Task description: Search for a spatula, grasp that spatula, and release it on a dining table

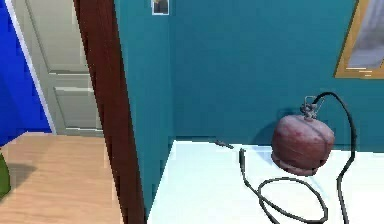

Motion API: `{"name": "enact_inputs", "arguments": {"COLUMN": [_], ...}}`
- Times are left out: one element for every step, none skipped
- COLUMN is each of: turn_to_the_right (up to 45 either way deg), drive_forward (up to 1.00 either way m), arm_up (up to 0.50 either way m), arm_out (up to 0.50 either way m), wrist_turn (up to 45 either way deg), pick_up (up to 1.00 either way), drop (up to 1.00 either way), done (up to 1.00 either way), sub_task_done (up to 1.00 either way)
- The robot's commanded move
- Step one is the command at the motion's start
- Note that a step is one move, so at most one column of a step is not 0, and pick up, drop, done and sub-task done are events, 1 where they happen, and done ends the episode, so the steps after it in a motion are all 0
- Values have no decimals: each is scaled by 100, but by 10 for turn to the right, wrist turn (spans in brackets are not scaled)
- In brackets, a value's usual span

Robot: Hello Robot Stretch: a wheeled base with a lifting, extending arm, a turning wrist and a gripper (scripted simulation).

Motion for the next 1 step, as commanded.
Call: {"name": "enact_inputs", "arguments": {"turn_to_the_right": [30], "drive_forward": [0], "arm_up": [0], "arm_out": [0], "wrist_turn": [0], "pick_up": [0], "drop": [0], "done": [0], "sub_task_done": [0]}}
